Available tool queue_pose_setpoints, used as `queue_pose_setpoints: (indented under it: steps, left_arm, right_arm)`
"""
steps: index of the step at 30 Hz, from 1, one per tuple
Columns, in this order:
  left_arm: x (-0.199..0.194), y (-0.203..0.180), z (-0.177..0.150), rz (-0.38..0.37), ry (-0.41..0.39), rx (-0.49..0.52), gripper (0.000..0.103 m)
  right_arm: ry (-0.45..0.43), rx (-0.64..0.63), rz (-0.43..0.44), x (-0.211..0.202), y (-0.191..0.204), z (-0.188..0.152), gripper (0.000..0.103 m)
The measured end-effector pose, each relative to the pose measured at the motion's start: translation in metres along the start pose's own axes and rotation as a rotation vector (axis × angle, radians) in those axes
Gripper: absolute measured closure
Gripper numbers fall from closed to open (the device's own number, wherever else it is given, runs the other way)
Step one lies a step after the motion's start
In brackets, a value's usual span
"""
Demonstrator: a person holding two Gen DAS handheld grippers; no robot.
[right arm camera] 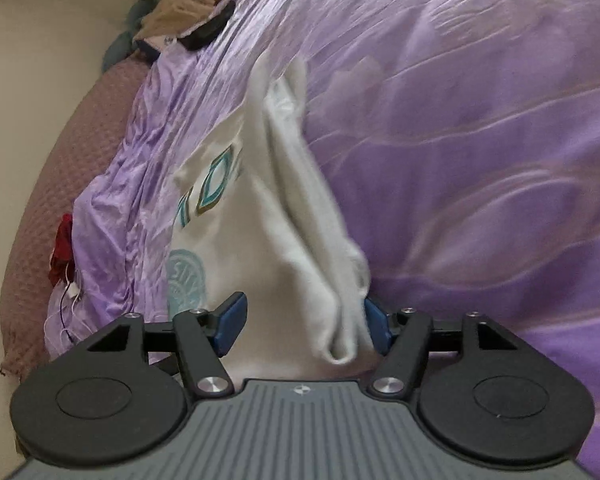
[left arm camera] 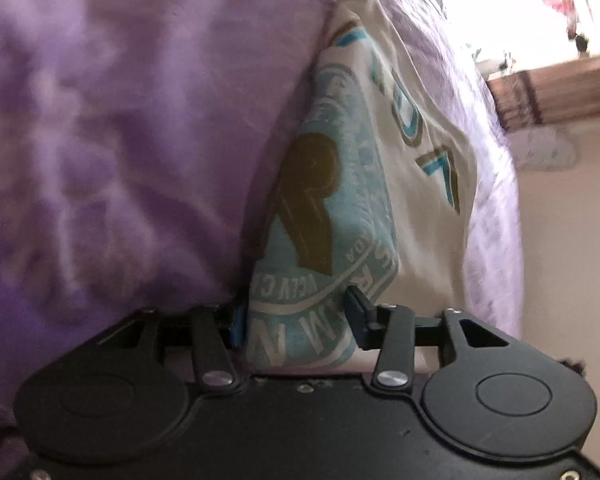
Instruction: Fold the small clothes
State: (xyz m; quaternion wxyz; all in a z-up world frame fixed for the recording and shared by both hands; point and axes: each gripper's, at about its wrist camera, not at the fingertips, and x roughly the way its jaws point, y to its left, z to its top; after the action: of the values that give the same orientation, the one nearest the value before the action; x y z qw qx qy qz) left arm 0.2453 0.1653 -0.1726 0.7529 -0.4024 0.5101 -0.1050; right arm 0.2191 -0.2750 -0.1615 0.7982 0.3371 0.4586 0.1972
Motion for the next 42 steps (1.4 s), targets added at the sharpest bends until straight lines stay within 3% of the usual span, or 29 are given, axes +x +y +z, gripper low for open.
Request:
queue_pose_setpoints:
  steps: [1,2,3,9,11,13,15,17,19,20,21,24,27,33,37,42]
  left_arm:
    - [-0.003,-0.007,0.001,0.009,-0.004,0.046,0.093]
    - [-0.008,-0.016,0.002,0.023,-0.010,0.099,0.096]
    - [-0.016,-0.023,0.001,0.028,-0.018,0.130,0.096]
    - [-0.058,-0.037,-0.022,-0.078,-0.043,0.172,0.096]
    - [-0.053,-0.030,-0.040,-0.077,-0.022,0.189,0.095]
    - [-0.041,-0.016,-0.062,-0.009,0.024,0.230,0.089]
    - [-0.030,0.000,-0.078,0.083,0.040,0.273,0.074]
    - [-0.037,0.008,-0.083,0.043,0.025,0.279,0.073]
    - [-0.049,0.012,-0.074,0.027,0.034,0.266,0.066]
    - [-0.055,0.010,-0.069,0.029,0.021,0.270,0.066]
    - [-0.063,0.008,-0.060,0.034,-0.009,0.282,0.065]
    - [-0.072,0.000,-0.033,0.034,-0.105,0.285,0.063]
    - [-0.062,-0.007,-0.001,0.002,-0.196,0.248,0.062]
    - [-0.016,-0.009,0.048,0.058,-0.337,0.142,0.062]
    - [0.010,-0.012,0.089,0.053,-0.328,0.075,0.062]
    - [0.033,-0.021,0.116,0.020,-0.319,0.067,0.060]
  right_arm:
    - [0.018,-0.001,-0.002,0.004,0.005,0.001,0.068]
    - [0.035,0.002,-0.020,0.007,0.009,0.001,0.083]
    - [0.035,0.004,-0.051,0.008,0.014,0.002,0.086]
    - [-0.053,-0.041,-0.014,-0.032,0.039,-0.004,0.088]
    - [-0.064,-0.045,0.006,-0.047,0.041,-0.013,0.088]
    - [-0.058,-0.061,0.004,-0.058,0.033,-0.028,0.088]
    - [-0.028,-0.093,-0.068,-0.055,0.020,-0.045,0.085]
    - [-0.010,-0.152,-0.179,-0.048,0.007,-0.059,0.079]
    - [-0.027,-0.161,-0.159,-0.051,0.002,-0.065,0.077]
    - [-0.022,-0.157,-0.151,-0.055,0.003,-0.062,0.066]
    - [-0.022,-0.171,-0.166,-0.059,0.009,-0.057,0.060]
    - [-0.102,-0.290,-0.265,-0.066,0.037,-0.038,0.055]
    - [-0.196,-0.362,-0.226,-0.055,0.064,-0.009,0.050]
    - [-0.292,-0.310,-0.236,0.017,0.079,0.054,0.050]
    - [-0.281,-0.248,-0.251,0.047,0.067,0.077,0.060]
    - [-0.278,-0.257,-0.257,0.064,0.062,0.082,0.061]
